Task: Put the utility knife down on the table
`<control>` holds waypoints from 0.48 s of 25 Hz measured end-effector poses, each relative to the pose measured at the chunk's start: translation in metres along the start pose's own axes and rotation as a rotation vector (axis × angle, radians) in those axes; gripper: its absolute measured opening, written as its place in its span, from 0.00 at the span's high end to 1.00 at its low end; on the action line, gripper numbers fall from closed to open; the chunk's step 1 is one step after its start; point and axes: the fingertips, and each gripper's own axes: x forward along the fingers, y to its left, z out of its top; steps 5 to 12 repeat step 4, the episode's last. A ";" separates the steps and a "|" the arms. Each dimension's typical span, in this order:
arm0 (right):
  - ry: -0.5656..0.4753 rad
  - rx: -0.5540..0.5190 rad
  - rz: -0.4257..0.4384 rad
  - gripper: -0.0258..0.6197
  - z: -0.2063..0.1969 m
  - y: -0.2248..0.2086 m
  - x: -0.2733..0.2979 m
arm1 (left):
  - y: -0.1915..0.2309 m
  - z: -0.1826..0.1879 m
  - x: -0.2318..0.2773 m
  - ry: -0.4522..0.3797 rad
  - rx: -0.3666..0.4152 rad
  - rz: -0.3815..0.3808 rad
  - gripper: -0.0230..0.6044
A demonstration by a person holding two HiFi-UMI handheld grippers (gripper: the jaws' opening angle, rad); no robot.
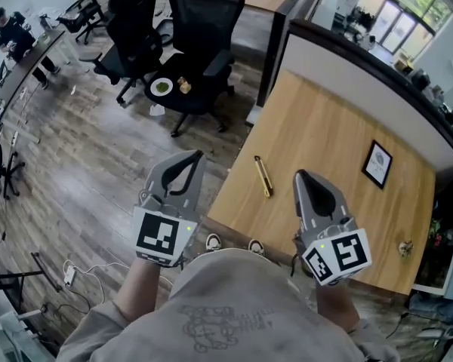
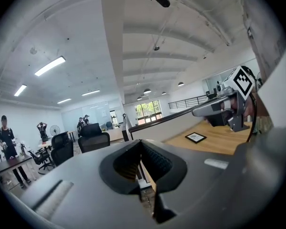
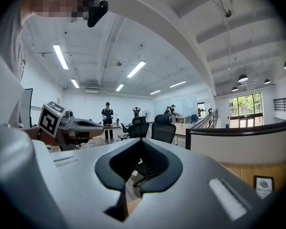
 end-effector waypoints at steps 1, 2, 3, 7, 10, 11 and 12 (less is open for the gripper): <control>0.000 0.004 0.004 0.94 0.000 0.003 0.002 | 0.002 -0.002 -0.001 0.001 -0.004 0.000 0.96; 0.000 0.007 0.007 0.94 0.000 0.005 0.004 | 0.003 -0.003 -0.002 0.003 -0.008 -0.001 0.96; 0.001 0.009 0.011 0.94 0.000 0.008 0.005 | 0.004 -0.005 -0.003 0.004 -0.010 -0.002 0.96; 0.001 0.011 0.015 0.94 0.000 0.011 0.007 | 0.005 -0.006 -0.004 0.006 -0.013 -0.003 0.96; 0.001 0.011 0.015 0.94 0.000 0.011 0.007 | 0.005 -0.006 -0.004 0.006 -0.013 -0.003 0.96; 0.001 0.011 0.015 0.94 0.000 0.011 0.007 | 0.005 -0.006 -0.004 0.006 -0.013 -0.003 0.96; 0.001 0.011 0.015 0.94 0.000 0.011 0.007 | 0.005 -0.006 -0.004 0.006 -0.013 -0.003 0.96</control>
